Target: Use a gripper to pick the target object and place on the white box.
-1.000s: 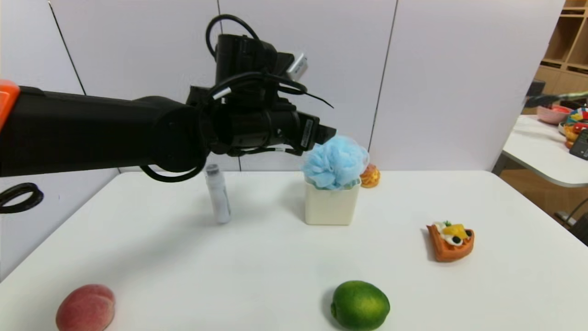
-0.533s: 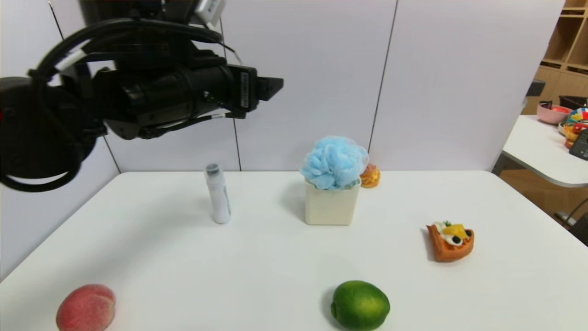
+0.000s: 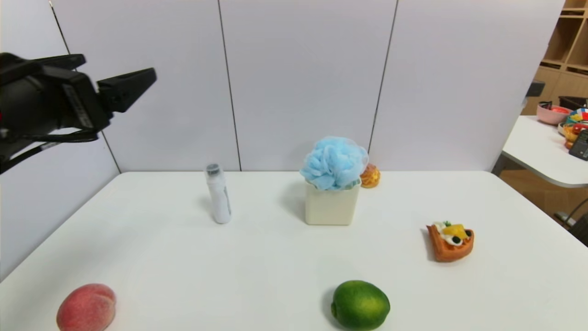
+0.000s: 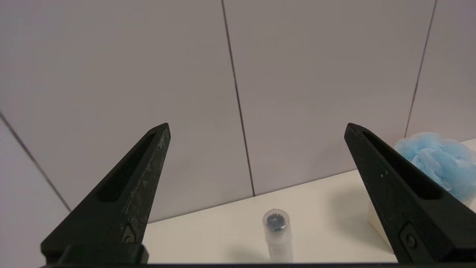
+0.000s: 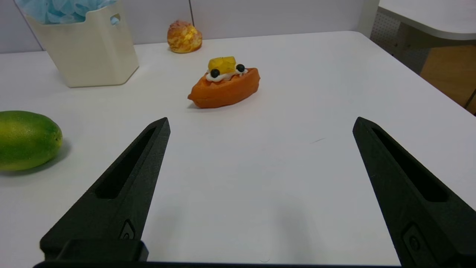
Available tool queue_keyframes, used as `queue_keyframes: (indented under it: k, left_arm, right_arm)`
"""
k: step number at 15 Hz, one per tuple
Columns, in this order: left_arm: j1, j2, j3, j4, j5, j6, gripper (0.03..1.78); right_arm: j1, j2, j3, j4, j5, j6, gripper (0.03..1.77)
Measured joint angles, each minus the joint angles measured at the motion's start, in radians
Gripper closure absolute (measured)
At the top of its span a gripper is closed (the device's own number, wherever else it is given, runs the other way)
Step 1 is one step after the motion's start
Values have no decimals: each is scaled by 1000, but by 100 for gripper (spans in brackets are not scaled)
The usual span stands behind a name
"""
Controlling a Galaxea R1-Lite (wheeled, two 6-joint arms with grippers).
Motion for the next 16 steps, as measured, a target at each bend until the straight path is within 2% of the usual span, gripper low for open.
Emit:
queue_keyframes:
  k: [7, 11, 16]
  left_arm:
    - [141, -405, 284, -2, -3, 44, 12]
    - [264, -643, 386, 91, -18, 40, 12]
    - [345, -900, 531, 207, -97, 37, 12]
  right_arm:
    - [0, 0, 0, 0, 0, 0, 10]
    - [0, 0, 0, 0, 0, 0, 10]
    - [0, 0, 0, 0, 0, 0, 10]
